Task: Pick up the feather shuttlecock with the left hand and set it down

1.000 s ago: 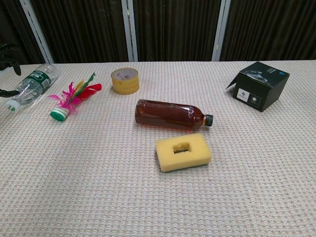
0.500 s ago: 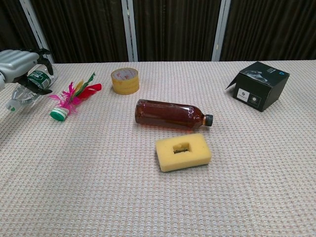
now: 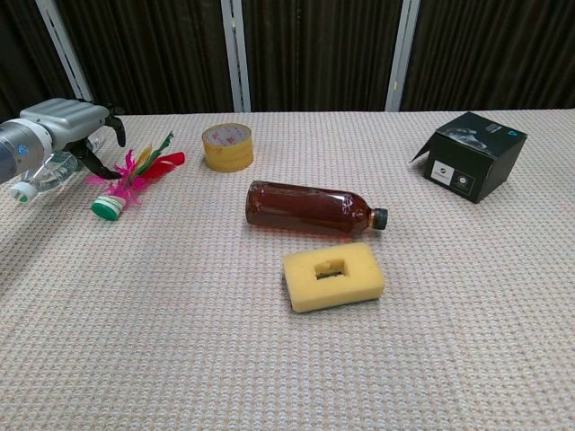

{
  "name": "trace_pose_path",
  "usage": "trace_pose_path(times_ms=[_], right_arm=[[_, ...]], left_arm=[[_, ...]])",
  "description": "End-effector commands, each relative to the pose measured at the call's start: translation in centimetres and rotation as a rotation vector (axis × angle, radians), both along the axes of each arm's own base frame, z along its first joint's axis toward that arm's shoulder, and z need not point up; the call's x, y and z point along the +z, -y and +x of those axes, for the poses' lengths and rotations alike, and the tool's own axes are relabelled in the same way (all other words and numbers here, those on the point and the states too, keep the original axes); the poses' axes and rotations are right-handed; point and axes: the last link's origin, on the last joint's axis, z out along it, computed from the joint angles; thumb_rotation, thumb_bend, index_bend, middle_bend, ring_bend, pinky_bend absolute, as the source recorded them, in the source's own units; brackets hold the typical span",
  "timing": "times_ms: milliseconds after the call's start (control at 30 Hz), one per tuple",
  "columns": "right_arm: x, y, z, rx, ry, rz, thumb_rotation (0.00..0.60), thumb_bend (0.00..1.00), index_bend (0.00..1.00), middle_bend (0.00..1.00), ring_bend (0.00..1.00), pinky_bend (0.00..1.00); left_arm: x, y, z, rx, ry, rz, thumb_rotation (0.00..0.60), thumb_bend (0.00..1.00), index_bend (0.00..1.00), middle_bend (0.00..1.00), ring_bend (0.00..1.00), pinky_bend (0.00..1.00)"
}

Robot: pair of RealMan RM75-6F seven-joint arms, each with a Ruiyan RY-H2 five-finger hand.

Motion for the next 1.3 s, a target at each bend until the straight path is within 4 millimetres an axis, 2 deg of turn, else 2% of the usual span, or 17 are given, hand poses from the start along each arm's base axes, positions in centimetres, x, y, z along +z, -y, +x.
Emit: trace_pose_path(times_ms=[33, 367, 533, 767, 1067, 1300], right_arm=[[-0.2, 0.2, -0.1, -0.008, -0.004, 0.002, 0.6, 0.06, 0.0, 0.0, 0.0, 0.0], [-0.6, 0.7, -0.3, -0.024, -0.026, -0.003, 0.6, 0.06, 0.0, 0.0, 0.0, 0.0], [-0.6, 1.0, -0.5, -0.037, -0.031, -0.01, 0.6, 0.06, 0.0, 0.0, 0.0, 0.0], [-1.0, 1.6, -0.8, -0.049, -0.042, -0.003, 0.6, 0.06, 0.0, 0.0, 0.0, 0.0], [-0.8, 1.5, -0.9, -0.053, -0.038, -0.01, 0.6, 0.06, 0.0, 0.0, 0.0, 0.0], [-0.8, 1.5, -1.1, -0.059, -0.041, -0.005, 0.6, 0.07, 0.0, 0.0, 0.0, 0.0]], left_arm=[[0.3, -0.4, -0.1, 0.013, -0.016, -0.011, 0.507, 0.17, 0.32, 0.0, 0.0, 0.0], [0.5, -1.4, 0.6, 0.035, -0.028, -0.038, 0.502, 0.14, 0.28, 0.0, 0.0, 0.0], [-0.2, -1.8, 1.5, 0.04, -0.03, -0.075, 0.503, 0.11, 0.24, 0.0, 0.0, 0.0], [-1.4, -2.0, 3.1, 0.005, 0.0, -0.121, 0.504, 0.1, 0.26, 0.0, 0.0, 0.0], [-2.2, -2.1, 4.2, -0.019, -0.002, -0.156, 0.502, 0.1, 0.24, 0.0, 0.0, 0.0], [-2.6, -1.6, 4.7, -0.044, 0.105, -0.17, 0.504, 0.09, 0.23, 0.0, 0.0, 0.0]])
